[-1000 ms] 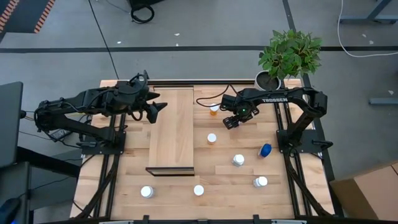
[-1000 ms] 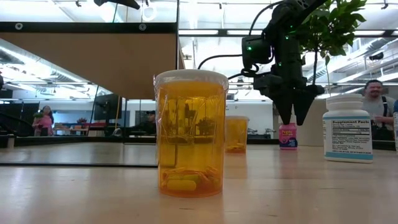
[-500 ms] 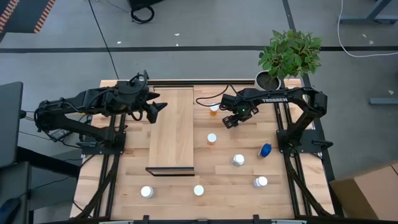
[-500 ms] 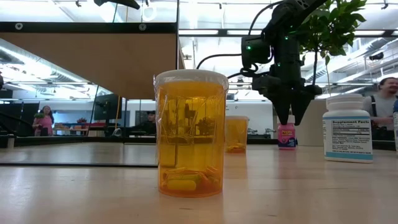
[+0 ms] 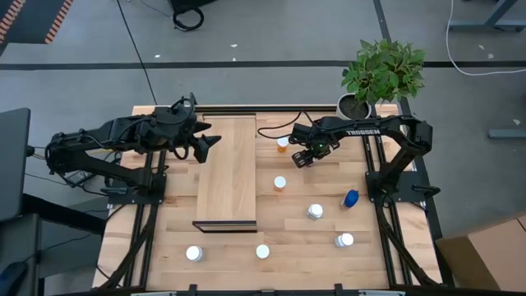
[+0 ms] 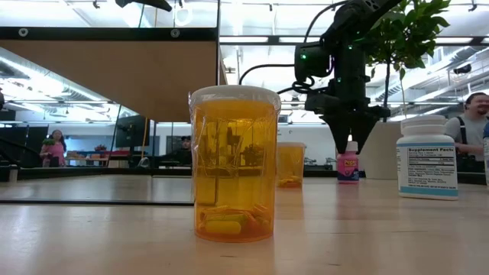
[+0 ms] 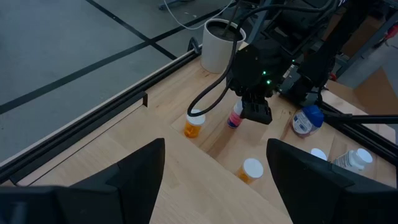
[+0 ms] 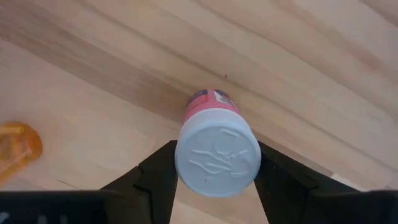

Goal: Pick and place medicine bottles onto shelf by color
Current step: Put the pink pill bottle on the shelf

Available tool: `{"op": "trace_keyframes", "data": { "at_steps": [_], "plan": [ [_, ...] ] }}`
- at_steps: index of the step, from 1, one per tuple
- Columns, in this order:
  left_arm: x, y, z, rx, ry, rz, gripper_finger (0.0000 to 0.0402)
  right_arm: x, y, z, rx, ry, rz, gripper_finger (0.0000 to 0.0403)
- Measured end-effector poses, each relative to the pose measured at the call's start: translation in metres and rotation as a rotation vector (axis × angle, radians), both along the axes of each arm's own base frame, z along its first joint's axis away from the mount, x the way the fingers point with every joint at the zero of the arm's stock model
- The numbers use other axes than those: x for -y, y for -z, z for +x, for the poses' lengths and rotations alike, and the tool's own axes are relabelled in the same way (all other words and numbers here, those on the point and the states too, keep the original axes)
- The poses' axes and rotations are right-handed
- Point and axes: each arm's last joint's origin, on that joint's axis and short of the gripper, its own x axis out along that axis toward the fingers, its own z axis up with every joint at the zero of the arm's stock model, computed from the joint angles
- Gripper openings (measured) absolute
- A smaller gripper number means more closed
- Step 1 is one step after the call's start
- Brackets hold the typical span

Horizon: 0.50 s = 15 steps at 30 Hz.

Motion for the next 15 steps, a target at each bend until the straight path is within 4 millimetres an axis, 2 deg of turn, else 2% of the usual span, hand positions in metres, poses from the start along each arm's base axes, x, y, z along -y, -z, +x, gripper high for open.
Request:
{"op": "trace_keyframes", "data": {
  "at_steps": [10,15],
  "plan": [
    [0.000,0.000,0.000,-0.001,0.000,0.001,0.0286,0.000,-0.001,0.000,0.003,-0.001,0.009,0.0188],
    [0.000,0.000,0.000,0.000,0.000,0.001,0.0286,0.000,-0.018,0.010,0.085,-0.028,0.105,0.0189]
  ]
}}
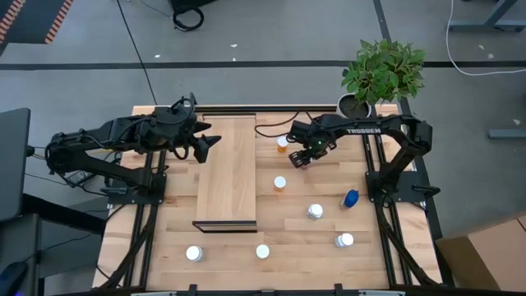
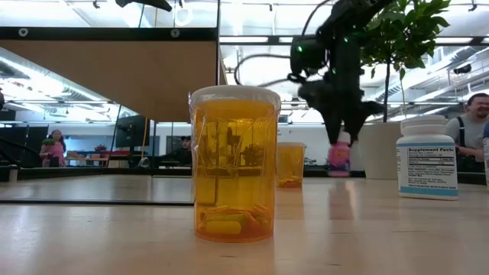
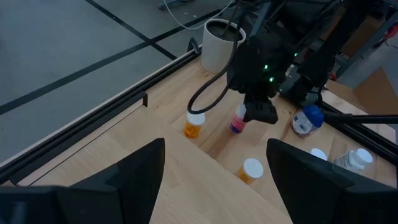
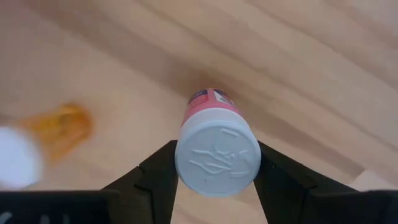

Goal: Pick and place medicine bottles onto shelf by color
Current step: Put the pink pill bottle on the shelf

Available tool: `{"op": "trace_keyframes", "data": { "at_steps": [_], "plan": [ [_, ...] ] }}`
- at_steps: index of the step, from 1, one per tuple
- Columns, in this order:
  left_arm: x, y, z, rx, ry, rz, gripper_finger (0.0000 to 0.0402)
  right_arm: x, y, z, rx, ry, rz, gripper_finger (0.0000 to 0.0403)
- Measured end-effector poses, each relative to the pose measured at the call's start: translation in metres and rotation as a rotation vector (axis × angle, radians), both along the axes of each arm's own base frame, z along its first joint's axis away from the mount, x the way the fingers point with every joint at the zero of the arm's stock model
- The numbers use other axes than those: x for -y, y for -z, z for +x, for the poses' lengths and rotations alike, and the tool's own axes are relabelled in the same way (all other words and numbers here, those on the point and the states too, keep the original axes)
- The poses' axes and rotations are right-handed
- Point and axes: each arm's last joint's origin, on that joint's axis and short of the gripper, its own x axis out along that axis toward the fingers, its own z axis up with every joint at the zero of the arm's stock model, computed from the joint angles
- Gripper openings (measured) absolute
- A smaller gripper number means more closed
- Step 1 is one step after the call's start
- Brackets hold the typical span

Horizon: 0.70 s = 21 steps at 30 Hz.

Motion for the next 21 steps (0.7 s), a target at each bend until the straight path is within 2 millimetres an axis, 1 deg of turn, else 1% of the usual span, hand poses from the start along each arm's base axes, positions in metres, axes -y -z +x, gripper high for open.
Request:
{"op": "trace_keyframes", "data": {
  "at_steps": [2,4,9,12,14,17,21],
  "plan": [
    [0.000,0.000,0.000,0.000,-0.001,0.000,0.0286,0.000,-0.014,0.005,0.028,-0.017,0.010,0.0189],
    [0.000,0.000,0.000,0.000,-0.001,0.001,0.0286,-0.001,-0.033,0.012,0.069,-0.048,-0.010,0.0189],
    [0.000,0.000,0.000,-0.013,0.013,0.024,0.0286,-0.003,-0.089,0.025,0.175,-0.103,-0.120,0.0189],
    [-0.001,0.000,0.000,-0.015,0.011,0.027,0.0286,-0.002,-0.116,0.028,0.247,-0.103,-0.159,0.0189],
    [-0.002,0.000,0.000,-0.015,0.005,0.027,0.0286,-0.002,-0.127,0.028,0.275,-0.092,-0.169,0.0189],
    [-0.003,0.000,0.000,-0.015,0.001,0.027,0.0286,-0.002,-0.139,0.029,0.313,-0.086,-0.175,0.0189],
    [-0.003,0.000,-0.001,-0.015,0.003,0.030,0.0286,-0.014,-0.151,0.033,0.375,-0.109,-0.132,0.0189]
  ]
}}
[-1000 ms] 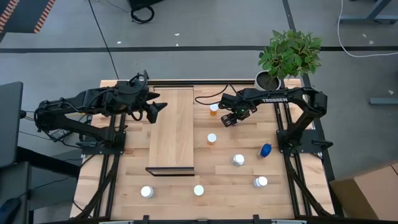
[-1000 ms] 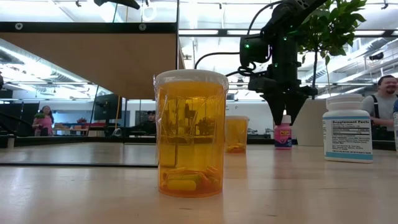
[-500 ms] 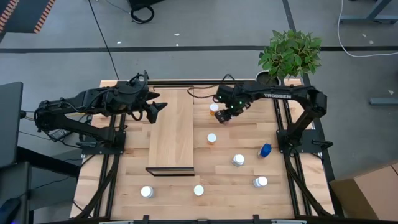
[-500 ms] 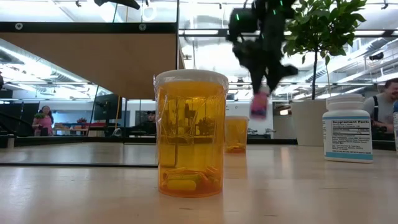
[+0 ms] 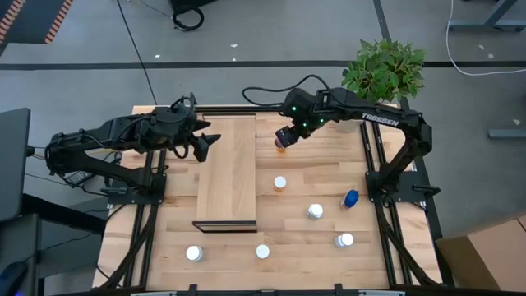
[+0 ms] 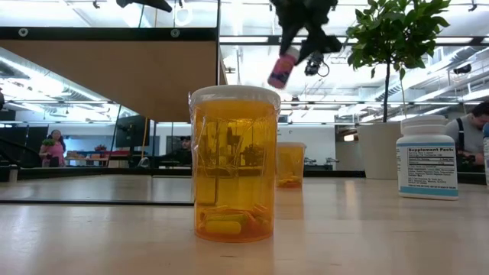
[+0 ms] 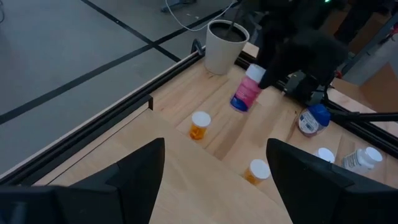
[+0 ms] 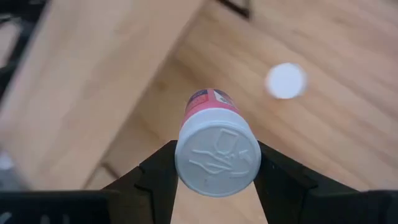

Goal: Pick and place medicine bottles onto shelf by color
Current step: Put the pink pill bottle on the shelf

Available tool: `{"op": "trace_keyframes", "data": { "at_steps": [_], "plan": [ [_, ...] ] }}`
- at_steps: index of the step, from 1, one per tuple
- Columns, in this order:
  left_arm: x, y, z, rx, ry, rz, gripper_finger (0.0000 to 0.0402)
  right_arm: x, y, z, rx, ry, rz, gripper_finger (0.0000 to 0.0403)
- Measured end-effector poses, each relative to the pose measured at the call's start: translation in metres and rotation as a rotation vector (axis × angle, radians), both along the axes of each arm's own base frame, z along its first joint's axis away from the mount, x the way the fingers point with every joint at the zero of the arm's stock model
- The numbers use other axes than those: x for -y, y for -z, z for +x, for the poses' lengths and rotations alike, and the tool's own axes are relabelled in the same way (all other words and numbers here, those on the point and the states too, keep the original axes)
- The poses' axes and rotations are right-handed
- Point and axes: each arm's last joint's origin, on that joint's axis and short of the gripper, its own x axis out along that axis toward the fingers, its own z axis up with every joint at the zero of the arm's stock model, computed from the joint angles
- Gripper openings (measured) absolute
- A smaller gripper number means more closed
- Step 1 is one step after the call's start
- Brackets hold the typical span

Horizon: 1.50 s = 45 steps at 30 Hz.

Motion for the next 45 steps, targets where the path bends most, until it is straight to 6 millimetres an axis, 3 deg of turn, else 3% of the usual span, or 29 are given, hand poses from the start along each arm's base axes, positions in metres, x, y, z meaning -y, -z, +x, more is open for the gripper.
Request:
{"op": "trace_keyframes", "data": {
  "at_steps": [11,15,21,28,34,45],
  "plan": [
    [0.000,0.000,0.001,-0.019,0.023,0.041,0.0286,-0.054,-0.042,0.018,0.253,-0.110,-0.008,0.0189],
    [0.000,-0.002,-0.003,-0.007,0.023,0.041,0.0286,-0.064,-0.044,0.027,0.270,-0.122,-0.001,0.0189],
    [0.000,-0.005,-0.008,0.000,0.029,0.053,0.0286,-0.077,-0.048,0.058,0.283,-0.168,-0.001,0.0189],
    [0.001,-0.026,-0.026,0.020,0.040,0.077,0.0286,-0.087,-0.053,0.084,0.227,-0.265,-0.047,0.0188],
    [0.001,-0.039,-0.035,0.064,0.038,0.079,0.0286,-0.098,-0.043,0.080,0.156,-0.259,-0.033,0.0188],
    [0.004,-0.034,-0.030,0.039,0.110,0.044,0.0286,-0.139,-0.046,0.077,0.181,-0.305,-0.125,0.0188]
  ]
}}
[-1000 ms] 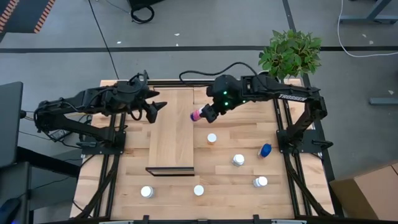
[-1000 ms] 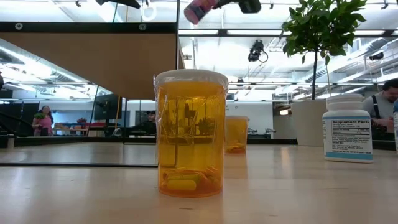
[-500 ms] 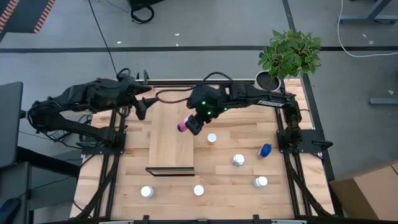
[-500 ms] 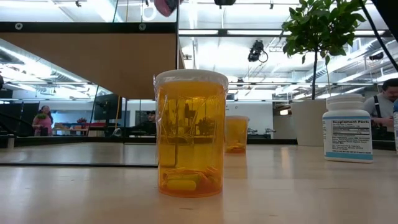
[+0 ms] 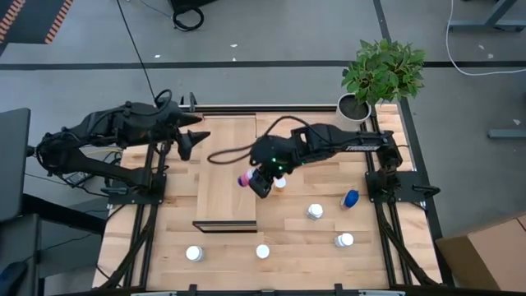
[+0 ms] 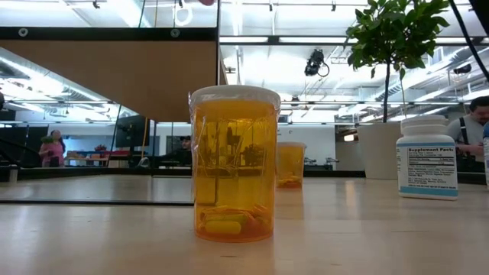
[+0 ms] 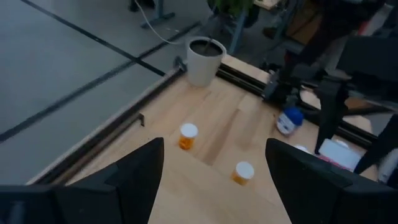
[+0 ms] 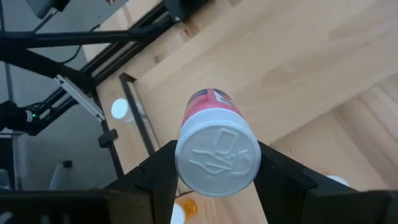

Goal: Pick and place medicine bottles onto shelf by color
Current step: Put the pink pill bottle on the shelf

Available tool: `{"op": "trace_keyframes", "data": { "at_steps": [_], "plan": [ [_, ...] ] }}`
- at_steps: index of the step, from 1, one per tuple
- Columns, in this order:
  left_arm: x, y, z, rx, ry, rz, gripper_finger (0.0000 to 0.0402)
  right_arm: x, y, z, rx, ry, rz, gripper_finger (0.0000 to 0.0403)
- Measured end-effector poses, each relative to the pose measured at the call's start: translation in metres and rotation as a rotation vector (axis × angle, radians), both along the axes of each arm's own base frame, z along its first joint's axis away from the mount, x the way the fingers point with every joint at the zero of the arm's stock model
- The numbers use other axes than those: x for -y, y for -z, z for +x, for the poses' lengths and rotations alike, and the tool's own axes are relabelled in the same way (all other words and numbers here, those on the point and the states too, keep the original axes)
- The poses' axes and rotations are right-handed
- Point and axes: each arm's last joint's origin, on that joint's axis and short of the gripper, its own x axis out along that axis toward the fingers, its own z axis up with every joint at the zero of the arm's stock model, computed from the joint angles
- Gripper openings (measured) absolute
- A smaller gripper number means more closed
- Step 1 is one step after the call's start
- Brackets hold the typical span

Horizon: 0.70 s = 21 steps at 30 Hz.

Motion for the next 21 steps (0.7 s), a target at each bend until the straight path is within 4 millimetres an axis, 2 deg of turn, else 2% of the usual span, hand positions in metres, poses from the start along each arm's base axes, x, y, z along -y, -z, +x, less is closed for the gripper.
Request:
{"op": "trace_keyframes", "data": {
  "at_steps": [5,10,18,21],
  "plan": [
    [0.001,0.002,-0.001,-0.016,0.028,-0.037,0.0286,-0.018,0.001,-0.002,0.002,-0.049,-0.020,0.0188],
    [0.001,0.002,-0.001,0.001,0.006,-0.083,0.0286,-0.029,0.013,-0.002,-0.046,-0.066,-0.058,0.0188],
    [0.006,0.008,0.016,-0.001,0.012,-0.168,0.0286,-0.034,0.032,0.004,-0.083,-0.054,-0.053,0.0191],
    [0.012,0.015,0.031,-0.042,0.038,-0.178,0.0286,-0.041,0.032,0.002,-0.073,-0.060,-0.069,0.0192]
  ]
}}
